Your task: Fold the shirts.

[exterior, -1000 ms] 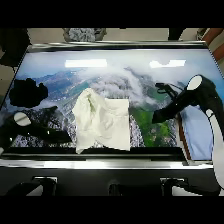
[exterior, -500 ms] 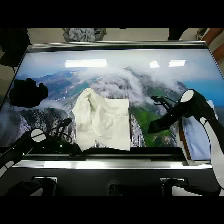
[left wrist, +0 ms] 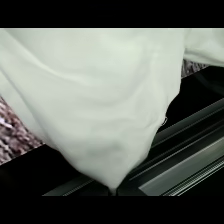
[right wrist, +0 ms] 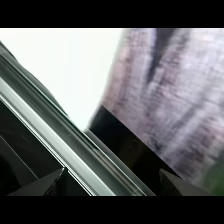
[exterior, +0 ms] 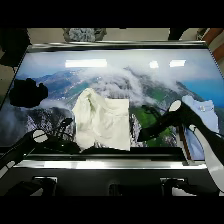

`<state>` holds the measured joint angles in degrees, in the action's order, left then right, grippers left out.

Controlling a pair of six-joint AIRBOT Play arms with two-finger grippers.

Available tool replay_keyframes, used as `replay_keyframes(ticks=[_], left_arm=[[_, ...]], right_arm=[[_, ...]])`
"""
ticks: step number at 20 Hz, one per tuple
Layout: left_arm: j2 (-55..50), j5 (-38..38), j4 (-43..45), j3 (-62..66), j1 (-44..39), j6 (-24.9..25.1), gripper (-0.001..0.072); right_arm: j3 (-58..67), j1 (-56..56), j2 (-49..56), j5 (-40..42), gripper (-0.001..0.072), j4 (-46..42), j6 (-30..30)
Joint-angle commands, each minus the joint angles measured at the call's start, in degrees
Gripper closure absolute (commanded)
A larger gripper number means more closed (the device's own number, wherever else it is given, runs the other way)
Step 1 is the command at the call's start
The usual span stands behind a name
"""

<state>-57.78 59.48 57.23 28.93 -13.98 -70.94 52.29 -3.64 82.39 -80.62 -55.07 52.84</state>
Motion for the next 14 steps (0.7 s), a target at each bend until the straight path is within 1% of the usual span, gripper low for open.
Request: replay_keyframes(ticks=[1, 3, 4, 6, 8, 10, 11, 13, 14], left_arm=[[1.01, 0.24, -0.04, 0.44, -0.04, 0.09, 0.0678], [1.84, 0.44, -0.04, 0.92, -0.04, 0.52, 0.0678], [2.12, 0.46, -0.07, 1.05, -0.04, 0.52, 0.0678], [2.19, 0.46, -0.07, 1.51, -0.04, 0.52, 0.0678], [2.19, 0.46, -0.04, 2.14, -0.04, 1.18, 0.0678], [2.19, 0.46, -0.02, 3.3, -0.02, 1.25, 0.0678], [2.19, 0.44, -0.02, 4.02, -0.04, 1.57, 0.0678], [2.19, 0.44, 0.17, 5.4, -0.02, 1.6, 0.0678], [2.19, 0.46, 0.2, 6.1, -0.02, 1.57, 0.0678]], right_arm=[[-7.63, -4.9, 0.04, 8.31, 0.0037, 9.01, -0.55], [-9.42, -5.31, 0.04, 11.41, 0.0041, 14.62, -0.28], [-9.57, -5.99, 0.04, 13.27, 0.0041, 14.78, 1.81], [-9.6, -9.18, 0.04, 18.16, 0.0045, 14.36, 8.52], [-9.6, -12.81, 0.07, 24.3, 0.005, 14.36, 13.33], [-9.57, -14.75, 0.04, 26.82, 0.0182, 14.38, 16.74], [-9.57, -14.88, 0.04, 26.73, 0.0296, 14.43, 17.31], [-9.57, -14.71, 0.04, 24.79, 0.0644, 14.34, 17.16], [-9.55, -14.71, 0.0, 24.35, 0.0666, 14.4, 15.98]])
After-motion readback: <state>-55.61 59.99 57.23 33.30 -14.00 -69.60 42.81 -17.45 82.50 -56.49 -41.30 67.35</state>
